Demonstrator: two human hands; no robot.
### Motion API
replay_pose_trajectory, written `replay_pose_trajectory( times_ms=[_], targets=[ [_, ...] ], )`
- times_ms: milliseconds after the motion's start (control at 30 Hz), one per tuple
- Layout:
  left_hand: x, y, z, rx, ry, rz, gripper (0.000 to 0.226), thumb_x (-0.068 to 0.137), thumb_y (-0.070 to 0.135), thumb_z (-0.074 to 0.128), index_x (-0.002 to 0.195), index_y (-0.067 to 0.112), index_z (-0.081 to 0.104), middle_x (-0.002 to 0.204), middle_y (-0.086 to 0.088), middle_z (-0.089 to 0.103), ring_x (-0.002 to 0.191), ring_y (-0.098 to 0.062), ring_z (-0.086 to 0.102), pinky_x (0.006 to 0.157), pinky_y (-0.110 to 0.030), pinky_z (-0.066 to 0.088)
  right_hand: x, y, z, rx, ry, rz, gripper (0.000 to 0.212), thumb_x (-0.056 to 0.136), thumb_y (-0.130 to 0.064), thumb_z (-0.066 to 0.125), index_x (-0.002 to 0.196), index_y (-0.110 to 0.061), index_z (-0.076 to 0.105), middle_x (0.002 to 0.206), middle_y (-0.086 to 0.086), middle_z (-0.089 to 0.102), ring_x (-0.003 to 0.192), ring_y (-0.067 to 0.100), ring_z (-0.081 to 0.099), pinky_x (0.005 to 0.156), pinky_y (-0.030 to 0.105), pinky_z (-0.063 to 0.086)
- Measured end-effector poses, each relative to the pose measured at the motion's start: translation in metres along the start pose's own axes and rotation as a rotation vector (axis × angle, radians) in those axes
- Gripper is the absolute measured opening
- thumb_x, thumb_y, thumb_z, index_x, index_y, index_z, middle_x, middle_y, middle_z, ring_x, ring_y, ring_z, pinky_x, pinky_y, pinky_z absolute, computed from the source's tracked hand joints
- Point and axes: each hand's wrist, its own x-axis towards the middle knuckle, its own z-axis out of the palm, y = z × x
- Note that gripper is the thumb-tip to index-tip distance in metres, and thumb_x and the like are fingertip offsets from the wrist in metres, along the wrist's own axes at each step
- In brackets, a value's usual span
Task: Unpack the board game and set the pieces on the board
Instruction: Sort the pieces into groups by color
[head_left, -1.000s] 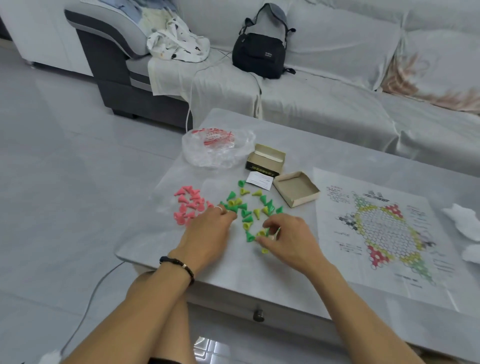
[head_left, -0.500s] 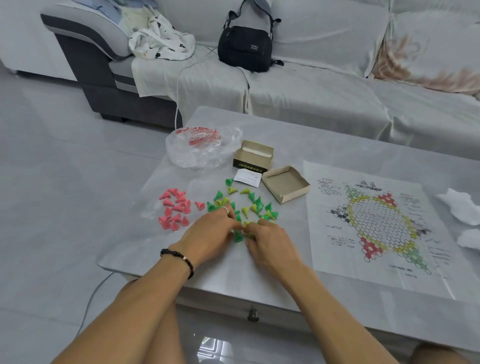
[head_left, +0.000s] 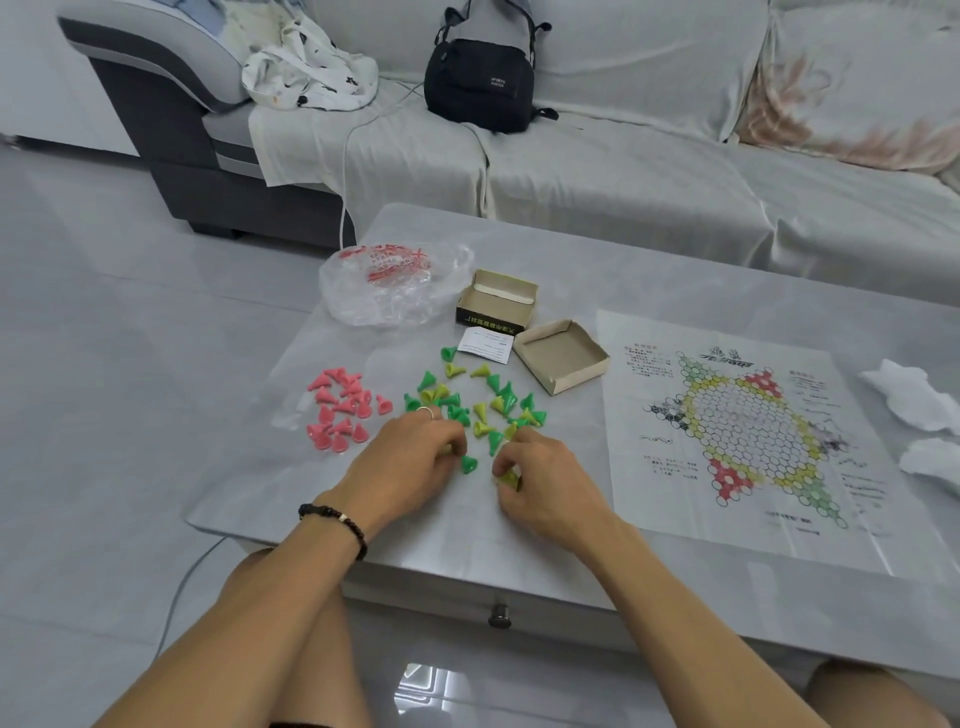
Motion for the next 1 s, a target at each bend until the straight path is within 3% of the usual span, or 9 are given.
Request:
replay_pose_trajectory(
  times_ms=[133, 233, 400, 633, 800, 900, 1000],
  targets=[
    [-0.008, 0.025, 0.008, -0.099, -0.065, 0.049, 0.013, 0.087, 0.016, 0.063, 0.097, 0.024, 0.064, 0.089, 0.008, 0.058, 0.079, -0.009, 0.053, 0.075, -0.028, 0.048, -0.016, 0.017, -0.008, 0.069, -0.025, 0.031, 0.012, 0.081, -0.011, 0.061, 0.09, -0.015, 0.069, 0.099, -0.002, 0.056, 0.078, 0.014, 0.052, 0.071, 0.021, 0.038],
    [-0.007, 0.043, 0.023, -0.096, -0.107, 0.016, 0.022, 0.088, 0.023, 0.064, 0.111, 0.022, 0.063, 0.101, 0.004, 0.062, 0.091, -0.013, 0.057, 0.081, -0.024, 0.046, -0.027, 0.034, -0.014, 0.104, -0.009, 0.1, 0.009, 0.08, -0.014, 0.064, 0.087, -0.019, 0.067, 0.098, -0.002, 0.055, 0.077, 0.012, 0.053, 0.07, 0.02, 0.038],
    [-0.001, 0.058, 0.039, -0.107, -0.038, -0.004, 0.025, 0.086, 0.029, 0.068, 0.109, 0.019, 0.066, 0.105, 0.001, 0.064, 0.096, -0.017, 0.058, 0.085, -0.028, 0.047, -0.033, 0.046, -0.015, 0.195, 0.019, 0.143, 0.01, 0.08, -0.017, 0.068, 0.081, -0.024, 0.062, 0.098, -0.003, 0.054, 0.077, 0.01, 0.054, 0.07, 0.017, 0.038],
    [-0.001, 0.053, 0.034, -0.152, -0.063, -0.031, 0.035, 0.083, 0.033, 0.071, 0.116, 0.02, 0.065, 0.101, 0.003, 0.063, 0.086, -0.01, 0.059, 0.082, -0.027, 0.049, -0.031, 0.054, -0.014, 0.206, 0.025, 0.101, 0.033, 0.08, -0.023, 0.07, 0.111, -0.021, 0.061, 0.102, -0.003, 0.057, 0.076, 0.006, 0.049, 0.073, 0.018, 0.038],
    [0.013, 0.043, 0.011, -0.139, 0.061, -0.052, 0.025, 0.088, 0.032, 0.065, 0.109, 0.021, 0.068, 0.097, 0.009, 0.064, 0.079, -0.007, 0.058, 0.078, -0.03, 0.05, -0.011, 0.057, -0.024, 0.164, 0.143, 0.103, 0.025, 0.089, -0.029, 0.062, 0.113, -0.02, 0.063, 0.098, -0.005, 0.06, 0.083, 0.011, 0.054, 0.08, 0.03, 0.048],
    [0.031, 0.036, 0.006, -0.032, 0.094, -0.084, 0.027, 0.088, 0.024, 0.062, 0.115, 0.022, 0.065, 0.104, 0.005, 0.062, 0.091, -0.013, 0.059, 0.079, -0.031, 0.05, 0.008, 0.049, -0.026, 0.112, 0.133, 0.051, 0.03, 0.087, -0.022, 0.062, 0.116, -0.021, 0.061, 0.104, -0.002, 0.058, 0.088, 0.013, 0.055, 0.084, 0.034, 0.049],
    [0.045, 0.03, 0.009, 0.09, 0.009, -0.092, 0.031, 0.089, 0.022, 0.058, 0.119, 0.024, 0.061, 0.109, 0.003, 0.06, 0.1, -0.02, 0.058, 0.081, -0.037, 0.05, 0.024, 0.038, -0.023, 0.013, 0.087, 0.01, 0.038, 0.086, -0.021, 0.057, 0.123, -0.027, 0.056, 0.115, 0.0, 0.054, 0.097, 0.023, 0.059, 0.082, 0.038, 0.049]
  ],
)
